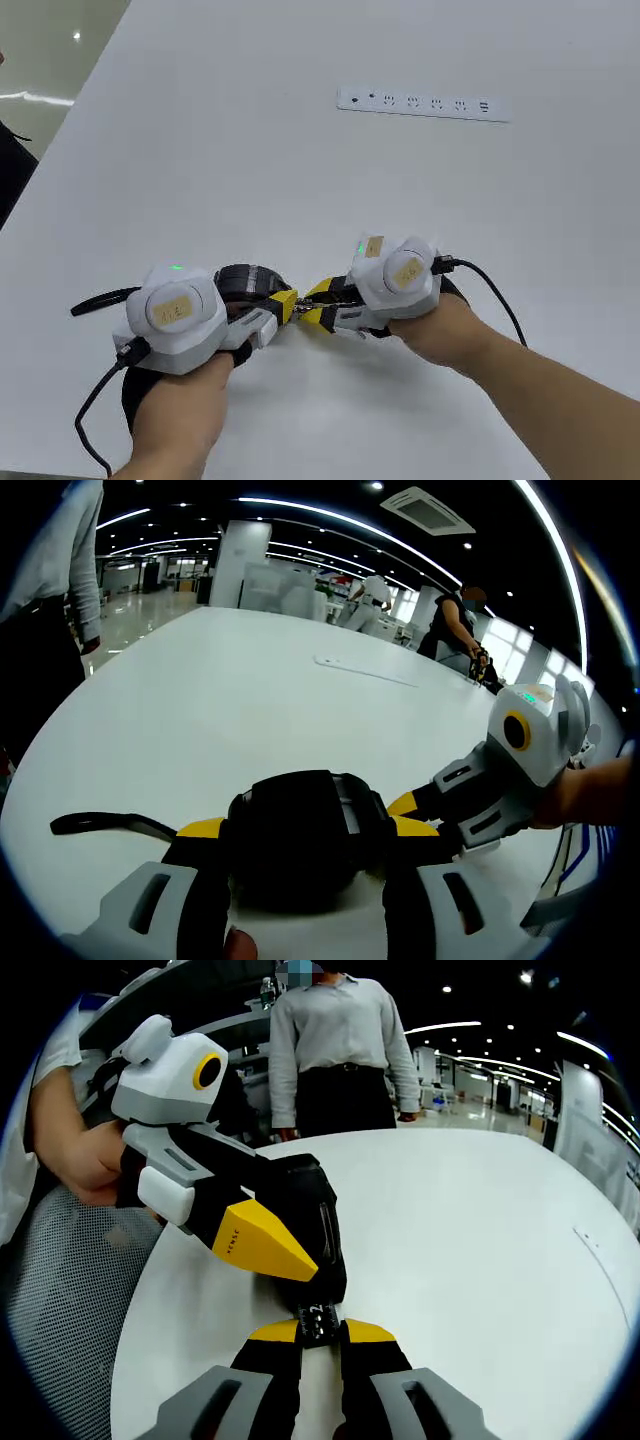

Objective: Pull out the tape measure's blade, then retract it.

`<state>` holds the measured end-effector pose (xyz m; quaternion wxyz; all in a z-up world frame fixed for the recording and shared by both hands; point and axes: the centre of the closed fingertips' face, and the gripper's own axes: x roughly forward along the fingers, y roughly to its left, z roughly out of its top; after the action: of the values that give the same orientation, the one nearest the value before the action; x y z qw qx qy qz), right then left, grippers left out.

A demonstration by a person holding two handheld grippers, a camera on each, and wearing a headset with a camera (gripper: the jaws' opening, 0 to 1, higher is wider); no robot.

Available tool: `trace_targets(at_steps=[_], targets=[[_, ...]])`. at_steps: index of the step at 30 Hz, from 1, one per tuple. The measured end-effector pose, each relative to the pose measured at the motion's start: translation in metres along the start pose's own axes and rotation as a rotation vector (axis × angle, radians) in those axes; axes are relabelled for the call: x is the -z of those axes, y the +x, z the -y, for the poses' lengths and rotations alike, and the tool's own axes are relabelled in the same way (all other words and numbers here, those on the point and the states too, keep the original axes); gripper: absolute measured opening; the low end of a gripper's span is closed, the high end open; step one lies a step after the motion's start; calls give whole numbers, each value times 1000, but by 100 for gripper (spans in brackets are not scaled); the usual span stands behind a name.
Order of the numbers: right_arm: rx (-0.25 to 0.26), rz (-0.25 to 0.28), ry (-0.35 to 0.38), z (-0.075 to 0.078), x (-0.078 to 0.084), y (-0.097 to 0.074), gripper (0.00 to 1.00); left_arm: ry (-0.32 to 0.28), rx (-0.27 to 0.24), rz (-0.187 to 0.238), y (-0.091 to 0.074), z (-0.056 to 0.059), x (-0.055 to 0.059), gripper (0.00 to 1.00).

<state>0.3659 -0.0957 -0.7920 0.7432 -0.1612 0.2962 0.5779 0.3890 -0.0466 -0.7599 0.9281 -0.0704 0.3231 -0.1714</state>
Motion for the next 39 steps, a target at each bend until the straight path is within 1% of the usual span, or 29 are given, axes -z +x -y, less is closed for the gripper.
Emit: trace_targets(at_steps=[4,14,17,19,20,21,24,25,27,28,30,34,36,38,39], targets=[[-2,2,-1,-1,-2,3,12,-1,2,-2,0,0,0,57],[5,8,12,-1,-1,2,13,3,0,4,1,0,0,58],[8,2,15,-2,0,1,15,4,2,-2,1,0,0,60],[11,9,39,-1,-1,-1,18,4,3,-8,1,0,0,60],[11,1,60,-2,0,-2,22,9,8,-9,1,0,0,60],[10,4,63,-2,0,-2,25,9,10,-10,1,0,0,60],[17,3,65,-2,1,-4,26,16,14,-15,0,0,2,61],[10,7,75,-3,1,-5,26,16,14,-14,-1,0,2,62],[18,5,66,-3,1,-5,26,10,21,-8,-2,0,1,65],[20,8,70,-3,0,-6,27,16,14,-5,-3,-3,0,66],[23,12,70,-4,-2,-8,28,6,18,0,-5,-5,-2,67],[35,25,88,-5,-4,-13,31,15,31,2,-9,-5,-4,69],[43,35,102,-7,-5,-16,34,9,47,13,-12,-3,-7,71],[52,36,114,-7,-4,-19,37,18,42,13,-15,-4,-7,73],[60,45,116,-6,-6,-21,39,8,48,16,-16,-4,-8,73]])
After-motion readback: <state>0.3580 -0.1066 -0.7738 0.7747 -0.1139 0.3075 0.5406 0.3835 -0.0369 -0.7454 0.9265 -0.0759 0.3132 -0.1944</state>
